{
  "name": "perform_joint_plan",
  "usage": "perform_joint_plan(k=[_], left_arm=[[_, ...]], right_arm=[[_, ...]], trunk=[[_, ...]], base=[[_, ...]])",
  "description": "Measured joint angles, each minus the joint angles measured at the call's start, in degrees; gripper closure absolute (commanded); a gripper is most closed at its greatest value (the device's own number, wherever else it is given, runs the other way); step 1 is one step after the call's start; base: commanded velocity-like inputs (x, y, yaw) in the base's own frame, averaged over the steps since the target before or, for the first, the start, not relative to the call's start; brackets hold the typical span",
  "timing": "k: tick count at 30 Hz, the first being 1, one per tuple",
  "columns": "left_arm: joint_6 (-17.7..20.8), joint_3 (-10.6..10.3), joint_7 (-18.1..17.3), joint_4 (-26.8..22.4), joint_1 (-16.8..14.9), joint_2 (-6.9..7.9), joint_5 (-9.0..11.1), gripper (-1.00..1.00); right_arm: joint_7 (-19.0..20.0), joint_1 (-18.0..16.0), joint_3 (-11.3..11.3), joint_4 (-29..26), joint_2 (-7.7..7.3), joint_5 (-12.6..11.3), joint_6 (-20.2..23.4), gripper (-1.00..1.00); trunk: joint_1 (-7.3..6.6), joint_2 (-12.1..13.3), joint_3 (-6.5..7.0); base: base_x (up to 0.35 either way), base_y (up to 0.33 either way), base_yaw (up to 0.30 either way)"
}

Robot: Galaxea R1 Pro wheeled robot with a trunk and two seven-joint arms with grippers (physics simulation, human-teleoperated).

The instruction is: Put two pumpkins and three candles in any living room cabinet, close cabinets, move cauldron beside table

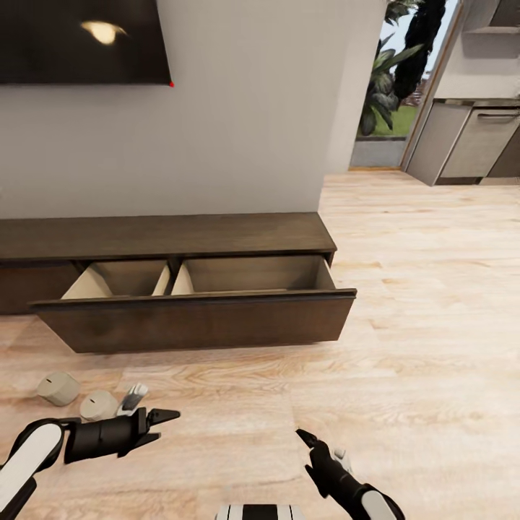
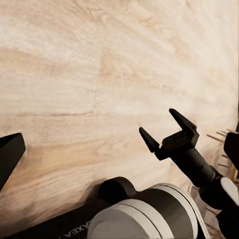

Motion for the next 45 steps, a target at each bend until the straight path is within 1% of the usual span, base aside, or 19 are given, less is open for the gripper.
perform_joint_plan(k=[3,6,10,14,17,22,23,25,28,30,32,34,35,38,39,41,43,45], left_arm=[[0.0,0.0,2.4,0.9,0.1,-0.03,0.0,-1.00],[0.0,0.0,3.3,1.3,0.1,-0.07,0.0,-1.00],[-0.1,-0.4,3.6,1.9,0.2,-0.13,-0.1,-1.00],[-0.1,-0.7,3.7,2.1,0.2,-0.15,-0.1,-1.00],[-0.1,-0.7,3.6,2.1,0.2,-0.16,0.0,-1.00],[0.0,-0.7,3.6,2.1,0.2,-0.16,0.0,-1.00],[0.0,-0.8,3.6,2.1,0.2,-0.16,0.0,-1.00],[-0.1,-1.4,3.6,2.1,0.2,-0.16,0.0,-1.00],[-0.1,-2.1,3.6,2.1,0.2,-0.21,0.0,-1.00],[-0.1,-2.7,3.7,2.1,0.2,-0.36,-0.1,-1.00],[-0.1,-2.9,3.6,2.1,0.2,-0.45,-0.1,-1.00],[-0.1,-3.0,3.6,2.1,0.2,-0.49,-0.1,-1.00],[-0.1,-3.0,3.6,2.1,0.2,-0.50,-0.1,-1.00],[-0.1,-3.1,3.6,2.1,0.2,-0.53,-0.1,-1.00],[-0.1,-3.1,3.6,2.1,0.2,-0.65,-0.1,-1.00],[-0.1,-3.1,3.6,2.1,0.2,-1.29,-0.1,-1.00],[-0.1,-3.2,3.7,2.1,0.2,-2.08,-0.1,-1.00],[-0.1,-3.2,3.7,2.1,0.2,-2.52,-0.2,-1.00]], right_arm=[[0.0,0.6,0.0,0.0,-0.92,-0.1,0.0,-1.00],[0.2,1.1,-0.1,0.0,-1.24,-0.4,0.0,-1.00],[1.3,1.2,-0.4,0.0,-1.56,-0.5,0.1,-1.00],[1.9,1.2,-0.5,0.0,-2.64,-0.6,0.4,-1.00],[2.1,1.3,-0.6,0.1,-3.00,-0.6,0.1,-1.00],[2.3,1.3,-0.8,0.2,-3.02,-0.6,-2.0,-1.00],[2.3,1.3,-0.8,0.5,-2.96,-0.5,-3.2,-1.00],[2.3,1.3,-0.9,0.9,-3.07,-0.5,-4.6,-1.00],[2.3,1.3,-0.9,1.1,-3.34,-0.5,-5.3,-1.00],[2.4,1.3,-0.9,1.2,-4.43,-0.6,-5.6,-1.00],[2.4,1.3,-0.9,1.3,-5.76,-0.6,-5.7,-1.00],[2.4,1.3,-1.0,2.2,-6.36,-0.9,-6.1,-1.00],[2.4,1.3,-1.0,2.4,-6.34,-1.0,-6.3,-1.00],[2.4,1.3,-0.9,3.6,-6.28,-1.2,-10.1,-1.00],[2.3,1.3,-0.9,3.9,-6.25,-1.1,-12.1,-1.00],[2.1,1.3,-0.6,4.3,-6.25,-0.9,-14.7,-1.00],[2.0,1.3,-0.5,4.5,-6.22,-0.8,-16.2,-1.00],[1.9,1.3,-0.2,4.6,-6.12,-0.7,-16.9,-1.00]], trunk=[[-0.08,0.0,0.66],[-0.15,0.1,1.33],[-0.26,0.1,2.22],[-0.36,0.2,3.10],[-0.44,0.2,3.77],[-0.57,0.3,4.88],[-0.59,0.3,5.10],[-0.64,0.3,5.54],[-0.72,0.4,6.20],[-0.77,0.4,6.65],[-1.21,1.2,7.01],[-1.64,2.0,7.37],[-1.86,2.4,7.55],[-2.52,3.6,8.09],[-2.74,4.0,8.27],[-3.18,4.8,8.62],[-3.62,5.6,8.98],[-4.06,6.4,9.34]], base=[[0.000,0.000,0.000],[0.000,0.000,0.000],[0.000,0.000,0.000],[0.000,0.000,0.000],[0.000,0.000,0.000],[0.000,0.000,0.000],[0.000,0.000,0.000],[0.000,0.000,0.000],[0.000,0.000,0.000],[0.000,0.000,0.000],[0.000,0.000,0.000],[0.000,0.000,0.000],[0.000,0.000,0.000],[0.000,0.000,0.000],[0.000,0.000,0.000],[0.000,0.000,0.000],[0.000,0.000,0.000],[0.000,0.000,0.000]])
